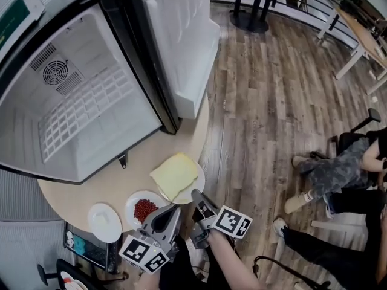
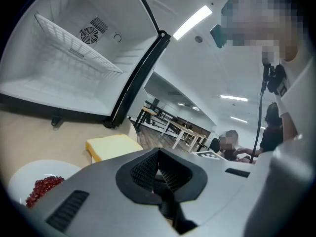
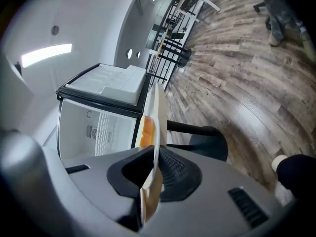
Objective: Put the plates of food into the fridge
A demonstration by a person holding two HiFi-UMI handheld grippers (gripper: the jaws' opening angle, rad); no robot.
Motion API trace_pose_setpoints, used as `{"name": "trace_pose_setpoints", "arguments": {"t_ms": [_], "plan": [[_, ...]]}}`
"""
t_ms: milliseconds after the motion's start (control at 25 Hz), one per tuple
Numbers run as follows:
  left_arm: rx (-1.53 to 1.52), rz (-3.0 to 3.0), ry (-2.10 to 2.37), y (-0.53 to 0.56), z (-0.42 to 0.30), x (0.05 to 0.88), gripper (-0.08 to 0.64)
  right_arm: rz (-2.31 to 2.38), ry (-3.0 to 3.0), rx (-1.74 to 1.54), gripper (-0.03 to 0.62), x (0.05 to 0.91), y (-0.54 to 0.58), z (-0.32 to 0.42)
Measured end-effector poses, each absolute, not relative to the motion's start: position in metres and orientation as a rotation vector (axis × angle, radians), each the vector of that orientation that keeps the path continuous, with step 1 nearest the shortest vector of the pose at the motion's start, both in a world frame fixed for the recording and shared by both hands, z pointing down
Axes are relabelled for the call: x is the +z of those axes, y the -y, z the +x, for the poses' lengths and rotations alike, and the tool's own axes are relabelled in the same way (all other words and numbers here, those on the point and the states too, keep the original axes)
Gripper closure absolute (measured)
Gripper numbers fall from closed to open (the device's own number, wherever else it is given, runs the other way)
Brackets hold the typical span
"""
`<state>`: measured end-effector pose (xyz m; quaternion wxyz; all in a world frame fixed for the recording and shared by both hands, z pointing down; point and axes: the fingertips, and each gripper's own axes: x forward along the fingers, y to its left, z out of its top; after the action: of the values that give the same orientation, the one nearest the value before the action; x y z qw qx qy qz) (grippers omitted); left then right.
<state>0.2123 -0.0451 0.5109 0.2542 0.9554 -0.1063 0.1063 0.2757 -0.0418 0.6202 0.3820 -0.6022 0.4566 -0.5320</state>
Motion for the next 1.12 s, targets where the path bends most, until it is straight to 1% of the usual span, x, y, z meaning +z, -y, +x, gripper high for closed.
{"name": "trace_pose_setpoints", "arguments": {"t_ms": [160,320,600,840,1120], "plan": [[0.291,2.598,0.252,0.040,0.218,0.507,0.555,-1.461,-1.099,-1.348,0.571,0.621,0.038,0.277],[0.283,2.606,0.254,0.043,0.217,0.502,0.555,-1.486,-1.146,-1.317,0.574,0.619,0.039,0.284],[0.218,2.616,0.309,0.056,0.201,0.485,0.555,-1.375,-1.061,-1.291,0.575,0.600,0.040,0.282],[0.148,2.613,0.368,0.075,0.173,0.472,0.555,-1.392,-1.065,-1.284,0.575,0.570,0.058,0.275],[0.118,2.630,0.406,0.097,0.133,0.437,0.555,-1.429,-1.095,-1.326,0.574,0.523,0.072,0.257]]}}
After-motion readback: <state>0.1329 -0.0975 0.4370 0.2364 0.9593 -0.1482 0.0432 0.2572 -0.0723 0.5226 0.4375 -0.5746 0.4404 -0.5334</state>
